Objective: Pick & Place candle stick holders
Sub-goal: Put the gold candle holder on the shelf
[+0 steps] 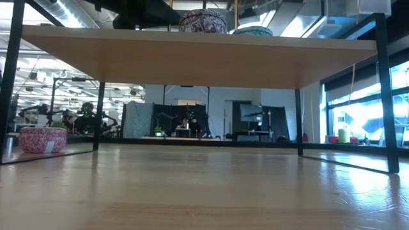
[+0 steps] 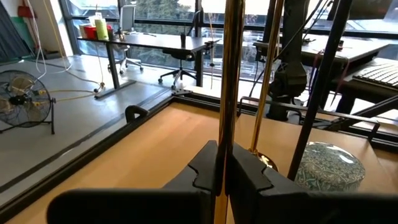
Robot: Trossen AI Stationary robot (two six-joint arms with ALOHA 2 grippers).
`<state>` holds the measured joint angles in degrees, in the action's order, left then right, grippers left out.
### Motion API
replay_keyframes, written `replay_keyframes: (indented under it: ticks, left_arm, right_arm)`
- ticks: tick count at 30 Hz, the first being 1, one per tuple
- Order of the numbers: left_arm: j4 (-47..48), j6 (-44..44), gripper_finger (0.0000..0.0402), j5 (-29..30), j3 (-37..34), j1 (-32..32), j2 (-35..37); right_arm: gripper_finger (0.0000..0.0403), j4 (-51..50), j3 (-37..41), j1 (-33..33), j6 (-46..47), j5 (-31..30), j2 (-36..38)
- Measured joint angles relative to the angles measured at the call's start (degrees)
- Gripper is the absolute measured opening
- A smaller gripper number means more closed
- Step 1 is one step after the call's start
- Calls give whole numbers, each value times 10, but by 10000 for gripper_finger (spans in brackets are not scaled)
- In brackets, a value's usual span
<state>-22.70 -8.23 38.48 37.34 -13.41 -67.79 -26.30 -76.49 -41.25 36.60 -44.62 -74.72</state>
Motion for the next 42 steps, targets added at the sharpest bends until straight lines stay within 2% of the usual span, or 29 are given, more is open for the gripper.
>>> replay_keyframes:
  ticks: [42]
  left_arm:
    - [4, -1, 20, -35, 0, 12, 0]
  right_arm:
    - [0, -1, 0, 0, 0, 0, 0]
